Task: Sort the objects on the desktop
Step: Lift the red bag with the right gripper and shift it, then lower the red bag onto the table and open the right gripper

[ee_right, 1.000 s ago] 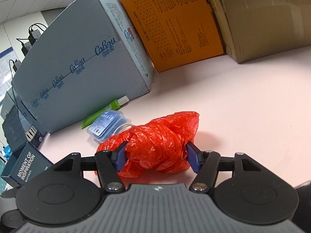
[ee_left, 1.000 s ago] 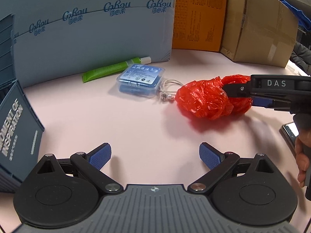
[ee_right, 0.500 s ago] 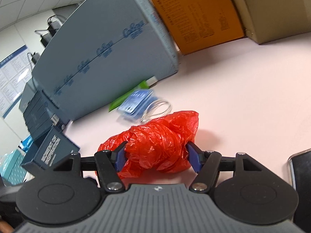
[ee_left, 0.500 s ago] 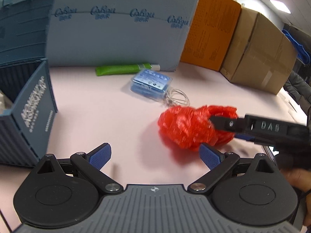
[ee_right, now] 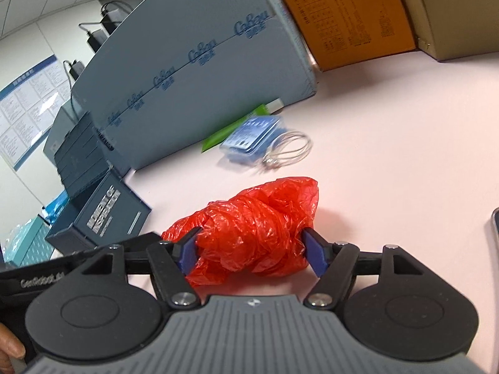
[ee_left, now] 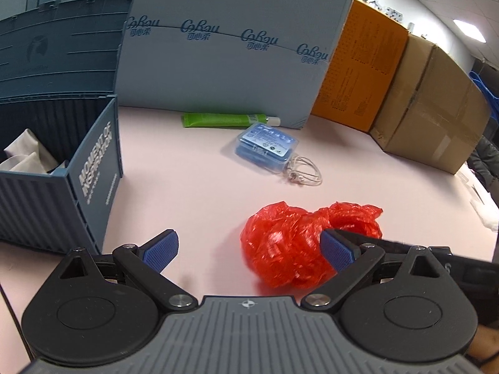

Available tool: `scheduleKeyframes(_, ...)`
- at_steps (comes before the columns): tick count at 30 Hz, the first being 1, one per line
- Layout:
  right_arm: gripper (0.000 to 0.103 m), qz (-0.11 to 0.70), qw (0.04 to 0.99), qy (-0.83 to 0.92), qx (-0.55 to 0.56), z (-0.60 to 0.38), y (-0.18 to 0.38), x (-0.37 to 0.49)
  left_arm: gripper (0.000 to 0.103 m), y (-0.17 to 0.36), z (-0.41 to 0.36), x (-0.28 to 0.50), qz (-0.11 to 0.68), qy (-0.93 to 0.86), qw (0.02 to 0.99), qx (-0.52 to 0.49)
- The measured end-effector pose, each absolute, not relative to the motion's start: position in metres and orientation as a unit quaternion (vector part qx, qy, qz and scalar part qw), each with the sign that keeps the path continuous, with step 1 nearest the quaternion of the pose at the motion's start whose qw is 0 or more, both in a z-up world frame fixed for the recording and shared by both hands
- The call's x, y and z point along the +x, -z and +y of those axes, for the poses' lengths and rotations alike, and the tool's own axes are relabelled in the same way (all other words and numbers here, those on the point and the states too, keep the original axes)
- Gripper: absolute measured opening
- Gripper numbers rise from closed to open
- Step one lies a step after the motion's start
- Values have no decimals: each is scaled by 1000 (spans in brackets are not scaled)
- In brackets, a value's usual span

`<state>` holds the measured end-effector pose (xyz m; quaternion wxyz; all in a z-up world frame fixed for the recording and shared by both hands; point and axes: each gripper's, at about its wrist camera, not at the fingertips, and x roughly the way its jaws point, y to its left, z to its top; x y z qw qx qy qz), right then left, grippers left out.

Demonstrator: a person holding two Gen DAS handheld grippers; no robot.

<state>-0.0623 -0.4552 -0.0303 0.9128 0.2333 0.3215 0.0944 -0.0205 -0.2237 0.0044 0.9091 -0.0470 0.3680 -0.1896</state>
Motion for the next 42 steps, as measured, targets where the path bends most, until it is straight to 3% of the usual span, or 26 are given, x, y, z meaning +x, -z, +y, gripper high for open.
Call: scheduleKeyframes(42,85,329,921,-98,184,-418,29,-83,98,-10,-186,-44,363,144,917,-83)
